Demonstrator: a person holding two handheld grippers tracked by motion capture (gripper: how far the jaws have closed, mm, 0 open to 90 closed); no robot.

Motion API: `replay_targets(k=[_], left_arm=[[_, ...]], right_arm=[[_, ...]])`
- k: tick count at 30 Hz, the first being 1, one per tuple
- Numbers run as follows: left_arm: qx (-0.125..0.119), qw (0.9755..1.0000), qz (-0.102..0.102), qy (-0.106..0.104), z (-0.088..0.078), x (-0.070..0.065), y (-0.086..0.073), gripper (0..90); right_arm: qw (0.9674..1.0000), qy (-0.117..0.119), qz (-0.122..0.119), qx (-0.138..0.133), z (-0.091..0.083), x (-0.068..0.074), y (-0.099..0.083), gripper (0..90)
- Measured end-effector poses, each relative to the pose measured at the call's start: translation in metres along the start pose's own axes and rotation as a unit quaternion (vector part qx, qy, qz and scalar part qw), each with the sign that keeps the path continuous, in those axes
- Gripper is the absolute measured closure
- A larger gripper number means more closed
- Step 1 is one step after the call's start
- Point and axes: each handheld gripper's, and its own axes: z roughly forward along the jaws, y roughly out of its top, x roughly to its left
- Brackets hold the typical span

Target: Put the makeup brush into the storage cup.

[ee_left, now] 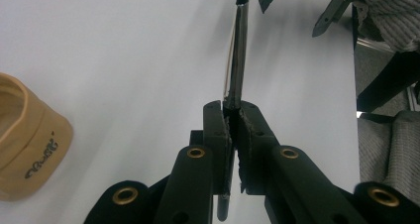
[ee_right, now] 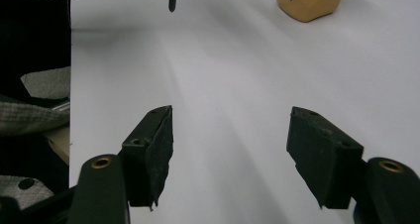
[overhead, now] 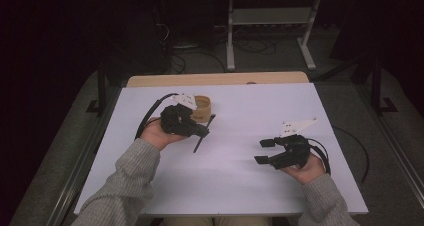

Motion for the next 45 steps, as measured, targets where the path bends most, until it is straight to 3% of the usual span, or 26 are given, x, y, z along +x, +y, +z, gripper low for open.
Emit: replay_targets(k=[3, 19, 45], left_arm=[[0.011, 0.9999, 0.003, 0.005, 0.0, 0.001, 0.004, 83.9], [0.009, 0.9997, 0.001, 0.022, -0.007, 0.026, 0.027, 83.9], [-0.008, 0.9976, -0.047, 0.051, -0.006, 0.071, 0.054, 83.9]], right_arm=[[1.0, 0.0, 0.003, -0.007, -0.002, -0.001, -0.002, 32.9], [0.9999, -0.005, 0.007, -0.01, -0.001, -0.003, -0.005, 31.1], [0.9998, -0.006, 0.012, -0.011, -0.001, -0.006, -0.007, 29.9]])
